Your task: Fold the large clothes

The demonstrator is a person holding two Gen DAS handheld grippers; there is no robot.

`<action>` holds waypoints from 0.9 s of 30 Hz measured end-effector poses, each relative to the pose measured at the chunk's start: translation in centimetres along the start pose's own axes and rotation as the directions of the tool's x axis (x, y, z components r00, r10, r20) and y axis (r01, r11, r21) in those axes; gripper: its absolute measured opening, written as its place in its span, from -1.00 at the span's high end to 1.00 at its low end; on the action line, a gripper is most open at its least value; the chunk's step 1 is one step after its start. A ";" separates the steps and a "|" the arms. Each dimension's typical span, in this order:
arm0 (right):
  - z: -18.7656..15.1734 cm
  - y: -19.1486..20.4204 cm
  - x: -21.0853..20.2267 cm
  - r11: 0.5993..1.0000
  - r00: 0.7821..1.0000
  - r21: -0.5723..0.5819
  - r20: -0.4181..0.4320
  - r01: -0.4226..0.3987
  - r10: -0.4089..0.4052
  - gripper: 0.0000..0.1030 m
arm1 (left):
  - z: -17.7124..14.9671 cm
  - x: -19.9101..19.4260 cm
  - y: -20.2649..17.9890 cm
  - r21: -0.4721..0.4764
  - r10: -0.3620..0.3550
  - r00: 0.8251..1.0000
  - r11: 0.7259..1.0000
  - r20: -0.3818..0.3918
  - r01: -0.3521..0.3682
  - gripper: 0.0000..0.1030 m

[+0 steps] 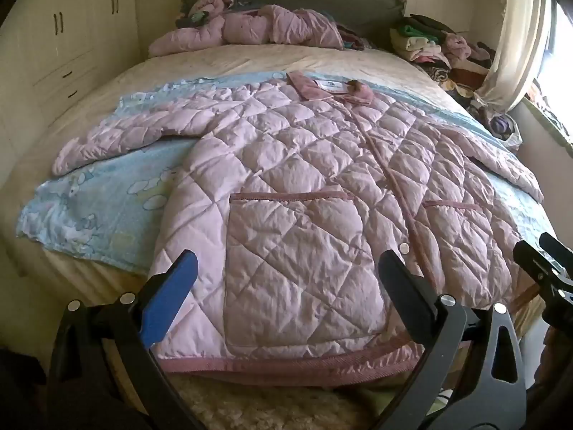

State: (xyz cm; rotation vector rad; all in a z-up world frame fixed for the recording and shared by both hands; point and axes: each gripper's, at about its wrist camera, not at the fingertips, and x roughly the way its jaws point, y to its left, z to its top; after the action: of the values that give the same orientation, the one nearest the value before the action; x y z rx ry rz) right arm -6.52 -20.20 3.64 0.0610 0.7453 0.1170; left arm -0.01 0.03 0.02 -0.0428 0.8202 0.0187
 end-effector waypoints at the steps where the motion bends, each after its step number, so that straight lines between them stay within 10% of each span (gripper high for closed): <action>1: 0.0 0.2 0.0 0.999 1.000 -0.026 0.002 0.024 -0.024 -0.92 | 0.0 0.0 0.0 0.001 0.006 1.000 1.000 0.002 -0.006 -0.84; 27: -0.3 0.7 -0.3 1.000 1.000 -0.026 -0.003 -0.004 0.003 -0.92 | 0.1 -0.1 0.2 -0.009 -0.011 1.000 1.000 0.004 0.011 -0.84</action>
State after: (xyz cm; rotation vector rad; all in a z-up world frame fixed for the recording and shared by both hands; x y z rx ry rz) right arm -7.01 -19.50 3.72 0.0371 0.7468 0.1302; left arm 0.00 0.23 0.17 -0.0557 0.8155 0.0123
